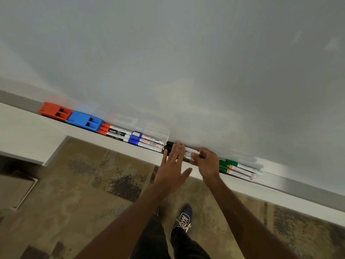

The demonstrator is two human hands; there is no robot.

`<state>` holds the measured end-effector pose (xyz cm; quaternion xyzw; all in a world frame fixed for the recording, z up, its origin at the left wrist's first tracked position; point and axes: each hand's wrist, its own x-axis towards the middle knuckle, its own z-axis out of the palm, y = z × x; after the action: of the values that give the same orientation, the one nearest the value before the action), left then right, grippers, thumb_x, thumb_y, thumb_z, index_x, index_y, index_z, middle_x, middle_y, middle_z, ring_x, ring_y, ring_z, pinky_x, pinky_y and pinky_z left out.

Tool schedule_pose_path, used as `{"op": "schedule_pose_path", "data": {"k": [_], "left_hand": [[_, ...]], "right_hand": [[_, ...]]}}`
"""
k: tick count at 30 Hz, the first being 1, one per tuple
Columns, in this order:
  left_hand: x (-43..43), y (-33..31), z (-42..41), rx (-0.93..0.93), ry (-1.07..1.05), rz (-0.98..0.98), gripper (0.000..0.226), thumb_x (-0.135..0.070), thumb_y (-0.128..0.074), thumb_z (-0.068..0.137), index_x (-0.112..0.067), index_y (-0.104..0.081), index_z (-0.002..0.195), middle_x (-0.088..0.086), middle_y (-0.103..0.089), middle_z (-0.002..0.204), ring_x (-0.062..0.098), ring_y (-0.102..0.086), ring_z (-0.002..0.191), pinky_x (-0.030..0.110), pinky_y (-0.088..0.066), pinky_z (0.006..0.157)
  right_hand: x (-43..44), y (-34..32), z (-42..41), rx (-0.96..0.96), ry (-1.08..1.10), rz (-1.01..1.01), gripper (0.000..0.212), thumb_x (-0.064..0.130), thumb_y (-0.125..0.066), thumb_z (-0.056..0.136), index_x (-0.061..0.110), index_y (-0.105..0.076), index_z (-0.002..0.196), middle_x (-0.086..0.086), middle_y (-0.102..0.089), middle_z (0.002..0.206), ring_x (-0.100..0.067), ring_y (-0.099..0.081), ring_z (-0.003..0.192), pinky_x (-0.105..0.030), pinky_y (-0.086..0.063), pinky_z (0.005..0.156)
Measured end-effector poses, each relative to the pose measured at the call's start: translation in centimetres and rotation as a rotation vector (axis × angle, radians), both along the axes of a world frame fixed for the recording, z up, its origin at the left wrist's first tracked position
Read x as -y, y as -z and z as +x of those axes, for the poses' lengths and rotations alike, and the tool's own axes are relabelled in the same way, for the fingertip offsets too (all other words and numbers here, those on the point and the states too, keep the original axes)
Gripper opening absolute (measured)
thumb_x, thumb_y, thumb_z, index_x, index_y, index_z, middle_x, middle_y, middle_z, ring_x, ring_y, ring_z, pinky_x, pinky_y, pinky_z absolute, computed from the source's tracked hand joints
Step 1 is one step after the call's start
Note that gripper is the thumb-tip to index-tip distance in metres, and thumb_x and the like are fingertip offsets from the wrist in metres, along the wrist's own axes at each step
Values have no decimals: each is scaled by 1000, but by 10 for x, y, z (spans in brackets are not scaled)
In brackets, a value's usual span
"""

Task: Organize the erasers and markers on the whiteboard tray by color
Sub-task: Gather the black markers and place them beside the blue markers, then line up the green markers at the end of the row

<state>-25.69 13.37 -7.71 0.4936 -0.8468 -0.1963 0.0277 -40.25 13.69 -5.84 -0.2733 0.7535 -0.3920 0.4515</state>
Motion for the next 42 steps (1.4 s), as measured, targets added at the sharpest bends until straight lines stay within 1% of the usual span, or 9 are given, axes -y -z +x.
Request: {"op": "schedule_pose_path", "data": {"k": [3,7,9,18,25,30,34,38,42], "left_hand": [[0,10,7,131,39,2,83,-62,-24,97,-15,14,154,5,25,160,20,29,145,46,9,121],[3,17,14,204,69,-51,83,-61,-25,97,-16,16,154,6,22,162,22,25,147,49,8,121],[4,19,15,221,87,-60,83,-60,-26,97,-16,17,153,6,22,162,24,23,147,49,7,121],[4,24,9,221,71,-36,88,-62,-28,96,-12,18,153,9,26,160,27,26,146,47,9,121],[4,26,9,254,89,-28,90,-61,-30,96,-10,19,152,11,27,159,29,27,146,49,7,121],[3,19,7,184,55,18,87,-54,-33,98,-12,22,151,8,28,160,23,30,145,46,10,121],[0,8,3,77,49,-32,80,-51,-32,98,-16,12,154,7,22,162,22,25,147,45,6,122],[-10,0,-11,-136,-26,-21,66,-49,-35,98,-19,-19,154,1,2,165,20,-6,150,39,-11,118],[-24,-7,-26,-295,-82,19,54,-46,-39,96,-22,-39,144,-1,-20,162,17,-37,138,37,-32,109]], "right_hand": [[5,-1,9,-76,-35,69,31,26,-73,86,7,-70,111,-11,-74,101,-29,-69,95,-49,-54,91],[9,-9,18,-86,16,135,44,37,-69,86,9,-65,120,-8,-69,114,-25,-64,103,-42,-51,95],[10,-11,20,-69,35,161,46,38,-67,86,7,-63,120,-9,-67,117,-26,-62,106,-39,-50,93],[14,-15,21,99,92,184,61,39,-64,88,5,-50,137,-12,-54,141,-30,-51,127,-47,-40,109],[10,-23,17,113,67,182,55,39,-62,89,7,-55,132,-11,-58,136,-30,-54,123,-48,-42,107],[-15,-32,-8,-294,-88,42,36,25,-60,92,8,-62,123,-8,-67,122,-22,-62,106,-36,-49,93],[-47,-23,-52,-668,-198,14,33,17,-62,92,13,-61,124,-7,-64,123,-25,-60,109,-42,-52,91],[-77,-12,-93,-987,-307,62,38,17,-70,86,10,-61,122,-11,-64,124,-33,-55,116,-48,-44,94],[-95,-2,-117,-1078,-389,100,43,20,-71,86,12,-57,126,-9,-62,126,-32,-55,116,-48,-42,95]]}}
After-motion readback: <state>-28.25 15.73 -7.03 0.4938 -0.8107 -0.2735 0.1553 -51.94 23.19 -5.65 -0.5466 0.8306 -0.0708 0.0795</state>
